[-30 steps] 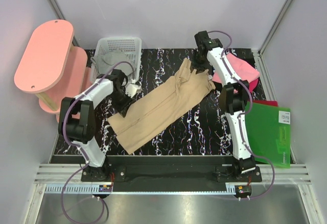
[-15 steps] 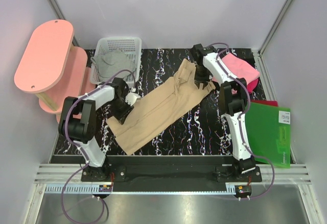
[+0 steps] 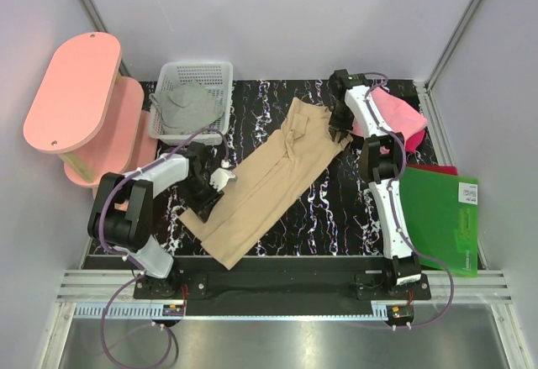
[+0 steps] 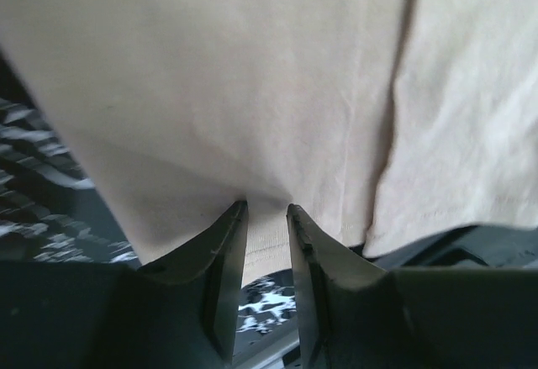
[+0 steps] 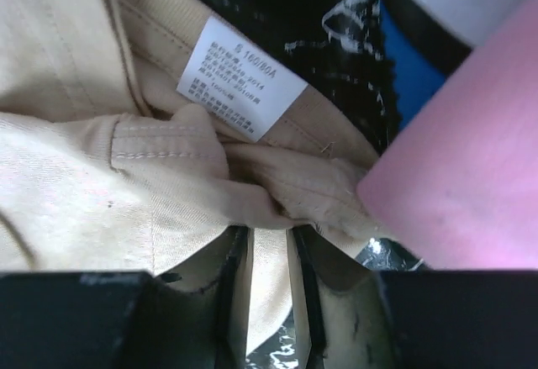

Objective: Fold and stack the t-shirts
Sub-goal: Rotate the tshirt 60 degrees

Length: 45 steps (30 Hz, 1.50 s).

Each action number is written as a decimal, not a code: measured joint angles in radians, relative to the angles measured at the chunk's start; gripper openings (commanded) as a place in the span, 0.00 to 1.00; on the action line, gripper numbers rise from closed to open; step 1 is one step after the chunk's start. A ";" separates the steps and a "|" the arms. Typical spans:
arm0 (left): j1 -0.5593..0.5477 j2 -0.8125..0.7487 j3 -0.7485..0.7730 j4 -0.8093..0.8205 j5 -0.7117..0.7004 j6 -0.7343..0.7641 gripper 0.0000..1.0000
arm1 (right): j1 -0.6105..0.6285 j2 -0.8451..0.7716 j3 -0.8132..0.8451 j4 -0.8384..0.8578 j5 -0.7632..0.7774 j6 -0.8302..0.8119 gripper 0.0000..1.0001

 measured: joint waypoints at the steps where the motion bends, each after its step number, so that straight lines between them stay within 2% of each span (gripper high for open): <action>1: -0.016 -0.002 -0.006 -0.008 0.015 0.000 0.33 | -0.011 0.012 0.021 -0.002 -0.021 0.000 0.30; 6: -0.076 -0.002 -0.014 -0.045 0.062 -0.002 0.33 | -0.052 0.033 0.058 -0.002 -0.117 0.000 0.28; 9: -0.077 -0.002 -0.014 -0.064 0.078 -0.002 0.32 | -0.053 0.013 0.018 0.026 -0.125 -0.001 0.31; 12: -0.077 -0.004 -0.008 -0.084 0.082 -0.002 0.33 | -0.023 -0.042 -0.063 0.080 -0.082 -0.010 0.34; 15: -0.068 -0.009 0.014 -0.102 0.087 -0.001 0.33 | 0.037 -0.061 -0.051 0.105 -0.068 -0.014 0.34; 24: 0.088 -0.041 0.074 -0.142 0.127 0.034 0.33 | 0.231 -0.064 -0.009 0.129 -0.087 -0.010 0.33; 30: 0.143 -0.048 0.074 -0.170 0.132 0.063 0.33 | 0.223 -0.063 -0.006 0.129 -0.098 -0.002 0.33; 45: 0.152 -0.048 0.095 -0.178 0.153 0.072 0.33 | 0.242 0.000 0.024 0.179 -0.209 0.014 0.33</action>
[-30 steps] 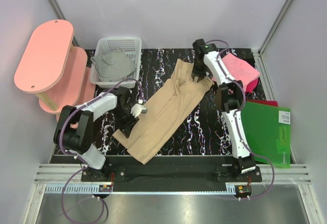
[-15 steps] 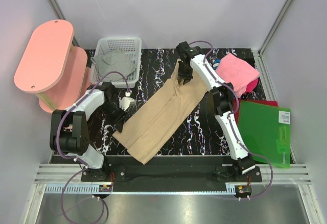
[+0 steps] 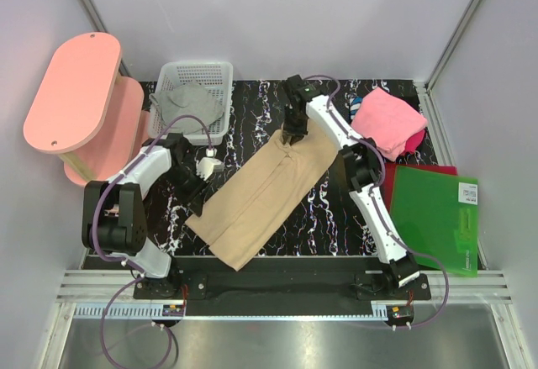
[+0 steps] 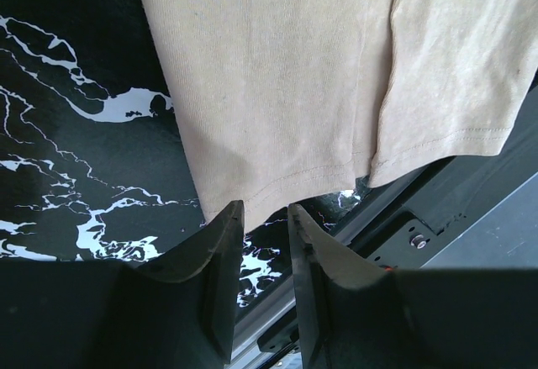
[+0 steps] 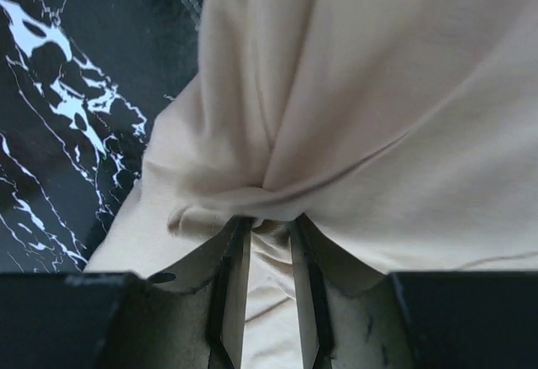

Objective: Fold and stack the t-shirts
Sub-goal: Rotate the tshirt 60 degrees

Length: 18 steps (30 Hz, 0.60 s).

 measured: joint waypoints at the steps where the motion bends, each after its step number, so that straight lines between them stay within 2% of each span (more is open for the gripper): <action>1: 0.001 0.000 0.000 0.000 0.000 0.000 0.33 | 0.007 0.008 0.000 0.003 -0.006 0.000 0.33; 11: 0.009 0.005 -0.002 0.013 0.002 0.000 0.33 | 0.079 0.019 0.002 0.032 -0.079 -0.038 0.34; 18: 0.009 0.005 -0.005 0.022 0.008 -0.001 0.33 | 0.086 0.019 0.001 0.035 -0.070 -0.055 0.34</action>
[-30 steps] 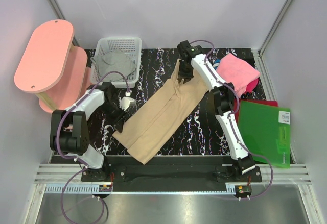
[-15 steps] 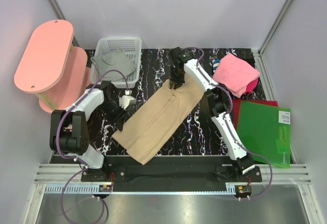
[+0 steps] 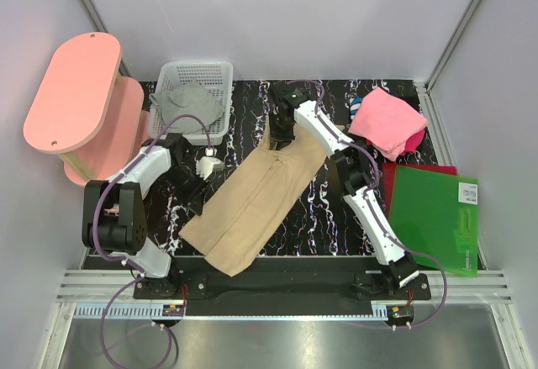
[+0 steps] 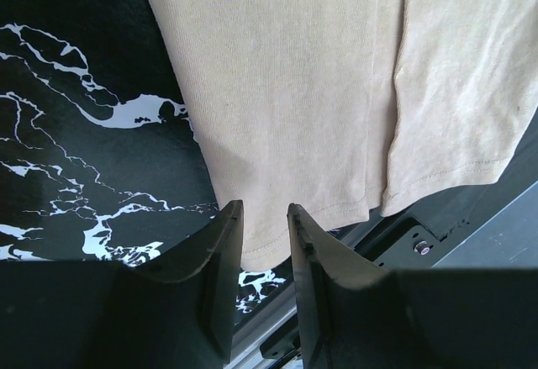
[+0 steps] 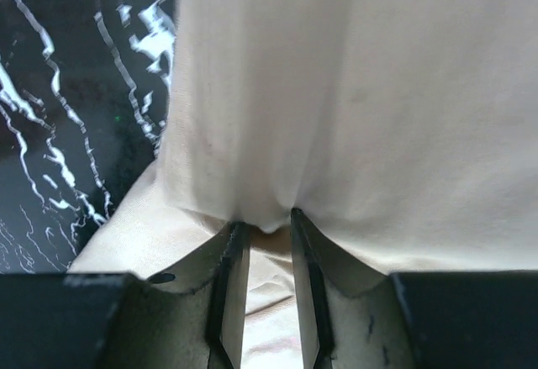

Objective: Fold and stack the t-shirts
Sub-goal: Rotate the tshirt 60 degrees

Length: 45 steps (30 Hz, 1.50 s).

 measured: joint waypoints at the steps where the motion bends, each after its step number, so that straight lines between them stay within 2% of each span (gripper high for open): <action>1: 0.000 0.000 -0.001 0.002 0.000 0.000 0.33 | -0.006 -0.001 -0.001 0.000 0.001 0.000 0.34; 10: 0.000 0.000 -0.018 0.003 0.000 0.000 0.33 | -0.141 -0.147 -0.149 0.007 0.131 0.001 0.34; 15: 0.000 0.000 -0.019 0.004 0.000 0.001 0.33 | -0.174 -0.209 -0.167 0.009 0.172 0.000 0.34; 21: 0.000 -0.002 -0.029 0.005 0.000 0.001 0.33 | -0.159 -0.195 -0.158 0.007 0.121 0.011 0.34; 35: 0.000 -0.003 -0.034 0.005 0.000 0.000 0.33 | -0.140 -0.033 -0.075 0.010 -0.025 0.035 0.32; 45: -0.002 -0.003 -0.034 0.005 0.000 -0.002 0.33 | -0.079 -0.027 -0.061 0.036 -0.143 0.023 0.32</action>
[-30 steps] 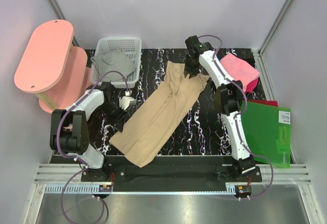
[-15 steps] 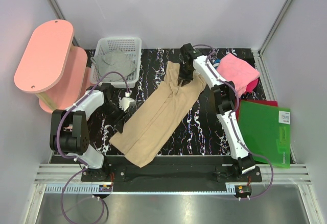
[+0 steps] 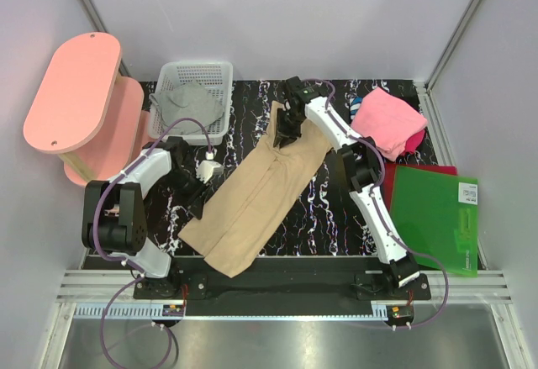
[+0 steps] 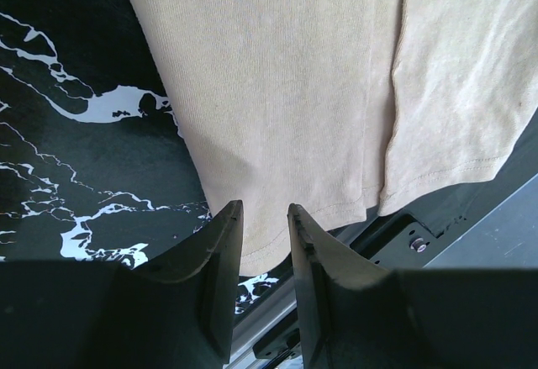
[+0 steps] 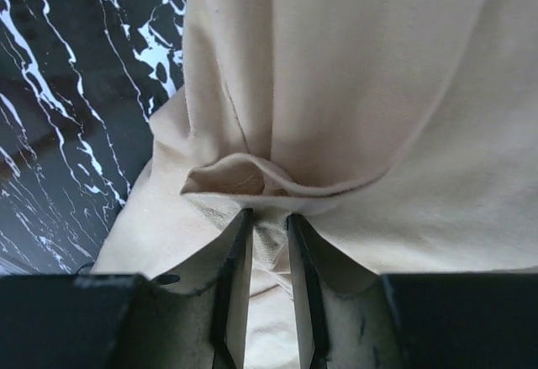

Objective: Fold and stack the t-shirts
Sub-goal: Rotate the tshirt 60 degrees

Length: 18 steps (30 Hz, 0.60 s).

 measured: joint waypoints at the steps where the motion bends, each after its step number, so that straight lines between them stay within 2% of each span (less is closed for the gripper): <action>1: -0.001 0.000 0.000 0.000 0.000 -0.001 0.33 | 0.002 0.000 -0.003 0.006 -0.004 -0.002 0.32; 12: -0.013 0.000 0.000 0.000 0.000 -0.009 0.33 | 0.003 0.000 -0.013 0.023 -0.074 -0.007 0.32; 18: -0.013 0.000 0.000 0.000 0.000 -0.009 0.33 | -0.002 -0.028 -0.046 0.021 0.028 -0.025 0.36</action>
